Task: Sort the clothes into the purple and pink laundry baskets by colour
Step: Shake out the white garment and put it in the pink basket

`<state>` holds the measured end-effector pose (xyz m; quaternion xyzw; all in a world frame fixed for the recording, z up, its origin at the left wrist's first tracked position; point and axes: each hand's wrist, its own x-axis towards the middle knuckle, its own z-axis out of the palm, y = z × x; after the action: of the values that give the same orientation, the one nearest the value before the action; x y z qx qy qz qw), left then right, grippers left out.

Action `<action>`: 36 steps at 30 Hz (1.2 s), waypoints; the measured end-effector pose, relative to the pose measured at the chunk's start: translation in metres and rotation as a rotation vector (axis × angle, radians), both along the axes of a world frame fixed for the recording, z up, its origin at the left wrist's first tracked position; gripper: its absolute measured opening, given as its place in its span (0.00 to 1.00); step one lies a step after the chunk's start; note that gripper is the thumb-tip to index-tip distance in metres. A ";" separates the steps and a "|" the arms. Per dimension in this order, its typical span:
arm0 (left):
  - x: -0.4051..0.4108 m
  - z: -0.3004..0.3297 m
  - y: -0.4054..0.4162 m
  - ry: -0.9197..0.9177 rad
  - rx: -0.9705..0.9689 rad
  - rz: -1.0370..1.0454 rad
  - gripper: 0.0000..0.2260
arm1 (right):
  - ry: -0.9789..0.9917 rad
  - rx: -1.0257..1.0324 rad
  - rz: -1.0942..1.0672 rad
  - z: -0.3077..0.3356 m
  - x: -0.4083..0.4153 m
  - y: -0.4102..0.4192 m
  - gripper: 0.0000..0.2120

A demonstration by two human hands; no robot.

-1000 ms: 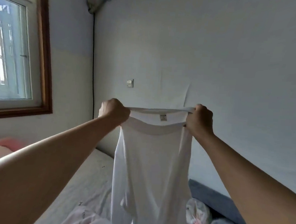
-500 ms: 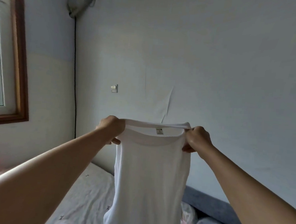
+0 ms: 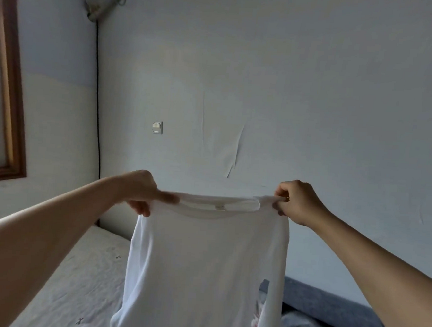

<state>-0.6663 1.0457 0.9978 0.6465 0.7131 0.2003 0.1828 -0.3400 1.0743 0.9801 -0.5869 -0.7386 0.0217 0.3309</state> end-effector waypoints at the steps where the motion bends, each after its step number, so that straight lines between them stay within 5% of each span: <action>1: -0.003 0.000 -0.003 0.031 -0.028 -0.097 0.14 | 0.019 0.052 -0.040 -0.003 0.000 0.003 0.09; 4: -0.011 0.002 -0.006 0.188 0.012 -0.193 0.07 | 0.100 0.172 -0.173 -0.006 -0.001 0.009 0.15; 7: -0.011 0.010 -0.004 0.354 0.333 -0.084 0.10 | 0.216 0.391 -0.280 -0.003 -0.005 0.008 0.16; 10: -0.005 0.007 0.000 0.230 0.647 0.158 0.07 | 0.269 0.477 -0.277 0.001 -0.006 0.011 0.12; 15: 0.002 -0.023 0.019 0.076 0.397 0.070 0.13 | 0.316 0.248 -0.265 -0.006 -0.011 0.020 0.18; 24: -0.002 -0.022 0.014 -0.124 0.625 0.054 0.21 | 0.406 0.147 -0.235 -0.008 0.009 0.013 0.13; 30: -0.012 -0.021 0.013 -0.683 0.338 -0.018 0.16 | 0.373 0.066 -0.254 -0.016 0.020 0.014 0.11; 36: 0.003 -0.042 0.023 -0.514 0.181 0.157 0.12 | 0.303 -0.172 -0.374 -0.029 0.005 0.028 0.15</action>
<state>-0.6629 1.0685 0.9556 0.5310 0.6705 0.4341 0.2830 -0.3350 1.1024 0.9510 -0.7295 -0.5547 0.1105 0.3848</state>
